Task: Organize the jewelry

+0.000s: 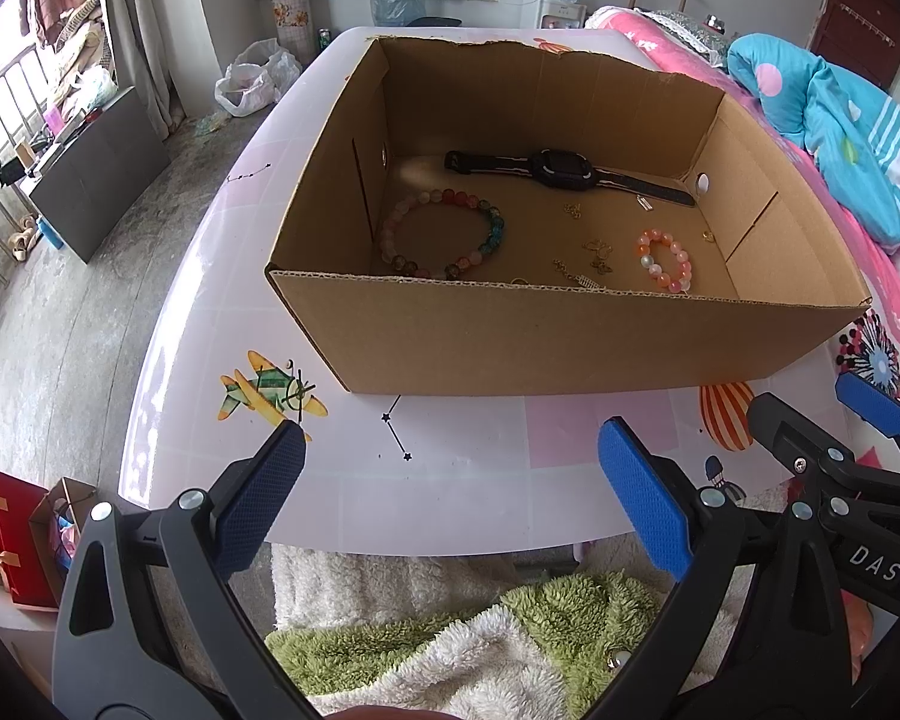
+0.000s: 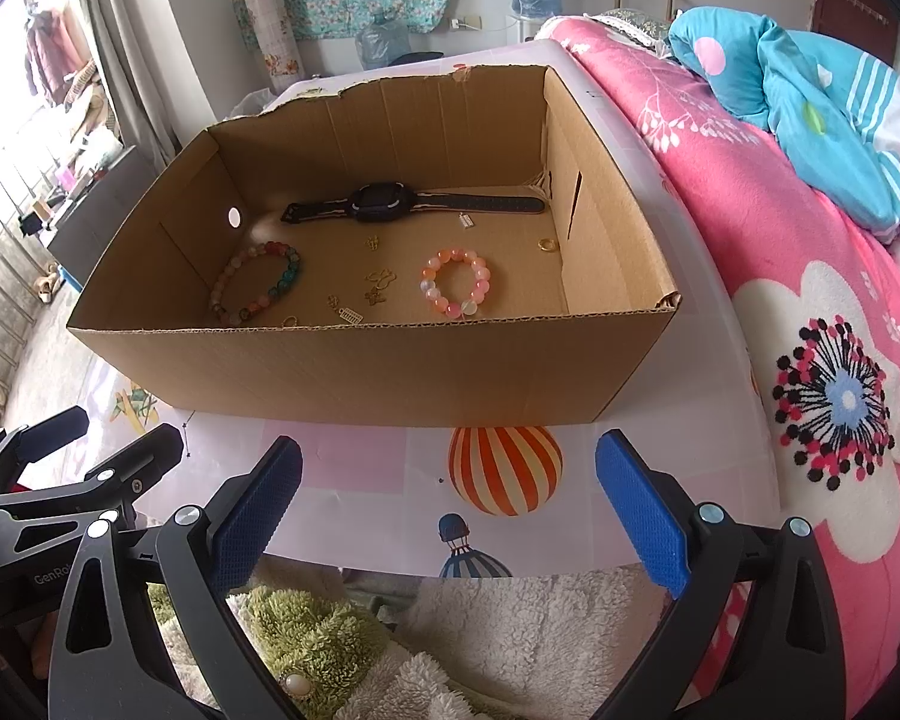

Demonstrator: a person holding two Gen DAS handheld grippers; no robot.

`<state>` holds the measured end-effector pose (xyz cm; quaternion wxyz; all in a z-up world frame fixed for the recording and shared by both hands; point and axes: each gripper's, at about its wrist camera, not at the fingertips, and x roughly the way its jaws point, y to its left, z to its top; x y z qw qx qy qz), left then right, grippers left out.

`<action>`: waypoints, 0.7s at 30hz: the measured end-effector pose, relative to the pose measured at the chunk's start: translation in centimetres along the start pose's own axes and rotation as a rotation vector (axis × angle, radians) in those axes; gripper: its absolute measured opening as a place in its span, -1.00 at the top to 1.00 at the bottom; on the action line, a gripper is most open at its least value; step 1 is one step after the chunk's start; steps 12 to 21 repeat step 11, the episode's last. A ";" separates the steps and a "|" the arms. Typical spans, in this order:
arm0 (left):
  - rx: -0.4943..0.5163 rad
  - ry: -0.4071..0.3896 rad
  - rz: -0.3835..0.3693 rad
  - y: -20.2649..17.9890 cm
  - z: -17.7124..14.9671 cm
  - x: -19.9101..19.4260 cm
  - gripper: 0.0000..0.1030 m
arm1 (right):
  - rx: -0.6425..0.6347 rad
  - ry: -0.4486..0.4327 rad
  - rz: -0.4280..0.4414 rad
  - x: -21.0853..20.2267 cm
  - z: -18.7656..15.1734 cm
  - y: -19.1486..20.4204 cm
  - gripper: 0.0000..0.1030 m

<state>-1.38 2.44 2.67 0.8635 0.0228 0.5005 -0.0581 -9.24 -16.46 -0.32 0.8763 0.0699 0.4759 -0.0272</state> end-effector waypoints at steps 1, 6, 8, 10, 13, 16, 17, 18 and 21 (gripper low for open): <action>0.000 0.000 0.000 0.0 0.0 0.0 -0.84 | 0.000 0.000 0.000 0.0 0.0 0.0 -0.86; -0.001 0.001 0.001 0.0 -0.1 0.0 -0.84 | 0.000 0.000 0.001 0.0 0.0 0.0 -0.86; -0.002 0.001 0.000 -0.1 0.0 0.0 -0.84 | 0.001 0.000 0.001 0.0 0.0 0.0 -0.86; -0.001 0.001 0.001 0.0 0.0 0.0 -0.84 | -0.001 0.000 0.001 0.0 0.0 0.0 -0.86; -0.001 0.001 0.000 0.0 0.0 0.0 -0.84 | -0.001 0.000 0.001 0.0 0.0 0.0 -0.86; -0.001 0.001 0.000 0.0 0.0 0.0 -0.84 | -0.001 0.000 0.001 0.0 0.0 0.0 -0.86; -0.001 0.001 0.000 0.0 0.0 0.0 -0.84 | -0.001 0.000 0.001 0.0 0.0 0.0 -0.86; -0.001 0.001 0.000 0.0 0.0 0.0 -0.84 | -0.001 0.000 0.001 0.0 0.0 0.0 -0.86; -0.001 0.001 0.000 0.0 0.0 0.0 -0.84 | -0.001 0.000 0.001 0.0 0.0 0.0 -0.86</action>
